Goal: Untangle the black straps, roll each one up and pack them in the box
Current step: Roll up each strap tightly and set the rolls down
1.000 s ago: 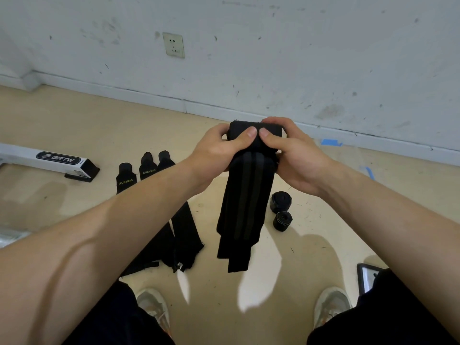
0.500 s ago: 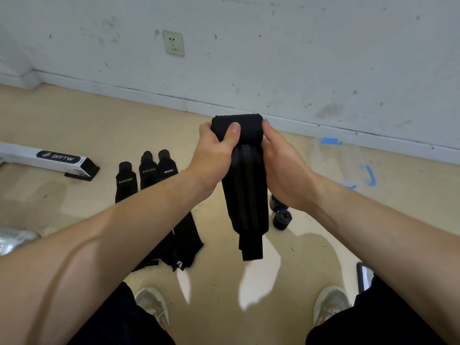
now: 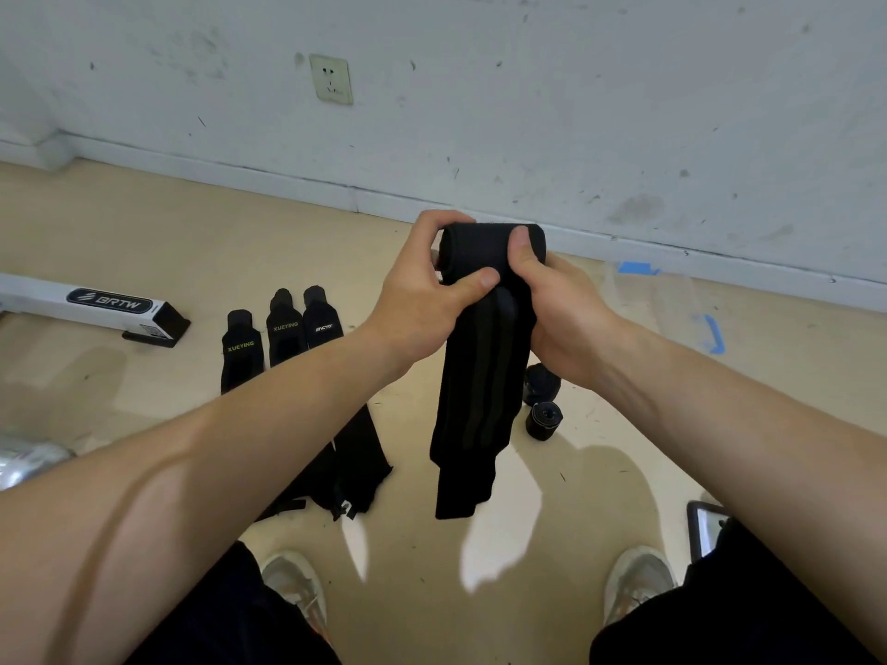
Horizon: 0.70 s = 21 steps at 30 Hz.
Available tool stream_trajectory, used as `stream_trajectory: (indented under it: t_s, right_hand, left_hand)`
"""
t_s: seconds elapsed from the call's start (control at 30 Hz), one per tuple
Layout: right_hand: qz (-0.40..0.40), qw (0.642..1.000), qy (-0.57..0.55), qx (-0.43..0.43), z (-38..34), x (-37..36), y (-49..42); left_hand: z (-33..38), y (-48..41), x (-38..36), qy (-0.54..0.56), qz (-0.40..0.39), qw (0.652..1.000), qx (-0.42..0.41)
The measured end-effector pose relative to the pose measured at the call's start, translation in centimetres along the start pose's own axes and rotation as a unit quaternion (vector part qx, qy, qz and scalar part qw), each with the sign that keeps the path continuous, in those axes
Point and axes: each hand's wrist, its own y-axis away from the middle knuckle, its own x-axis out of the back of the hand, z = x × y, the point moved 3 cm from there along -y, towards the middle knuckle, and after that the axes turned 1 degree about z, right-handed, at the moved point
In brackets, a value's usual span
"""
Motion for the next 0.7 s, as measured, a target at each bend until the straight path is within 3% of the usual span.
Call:
stream_trajectory:
  t_s: [0.2, 0.37, 0.57, 0.7]
  right_hand:
    - [0.041, 0.999, 0.002, 0.006, 0.1, 0.3, -0.5]
    - [0.029, 0.999, -0.023, 0.009, 0.3, 0.2, -0.4]
    - [0.008, 0.999, -0.048, 0.007, 0.4, 0.1, -0.3]
    - [-0.008, 1.0, 0.026, -0.013, 0.7, -0.1, -0.2]
  left_hand:
    - [-1.6, 0.1, -0.5, 0.078, -0.043, 0.988, 0.13]
    - [-0.8, 0.0, -0.8, 0.13, -0.059, 0.981, 0.133]
    - [-1.2, -0.4, -0.4, 0.118, -0.004, 0.988, 0.104]
    - [-0.7, -0.8, 0.1, 0.129, 0.024, 0.987, 0.089]
